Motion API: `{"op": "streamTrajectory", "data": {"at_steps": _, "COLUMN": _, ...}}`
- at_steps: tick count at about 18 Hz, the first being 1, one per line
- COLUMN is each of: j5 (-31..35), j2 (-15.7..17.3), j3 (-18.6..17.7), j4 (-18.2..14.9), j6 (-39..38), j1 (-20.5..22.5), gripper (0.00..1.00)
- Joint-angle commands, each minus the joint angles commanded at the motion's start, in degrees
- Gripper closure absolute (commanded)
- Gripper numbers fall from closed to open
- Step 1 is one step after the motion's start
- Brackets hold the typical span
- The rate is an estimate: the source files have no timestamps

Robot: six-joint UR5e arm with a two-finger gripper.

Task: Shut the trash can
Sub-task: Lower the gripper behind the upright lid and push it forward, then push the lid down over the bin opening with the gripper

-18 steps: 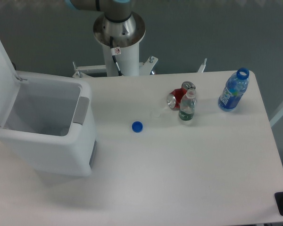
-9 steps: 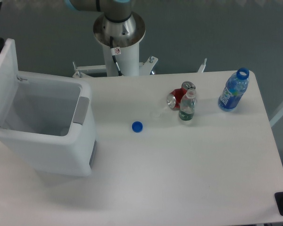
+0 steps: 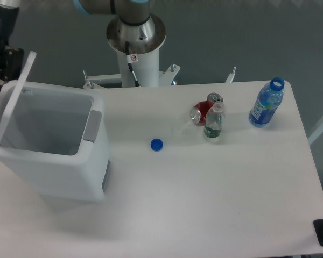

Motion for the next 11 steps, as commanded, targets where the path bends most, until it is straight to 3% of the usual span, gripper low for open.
{"op": "streamTrajectory", "data": {"at_steps": 6, "j5": 4.8, "j2": -0.3, "j3": -1.3, "j4": 0.1, "j6": 2.6, "j1": 1.7, "gripper": 0.00}}
{"op": "streamTrajectory", "data": {"at_steps": 11, "j5": 4.8, "j2": -0.3, "j3": -1.4, "j4": 0.2, "j6": 3.0, "j1": 4.7, "gripper": 0.00}}
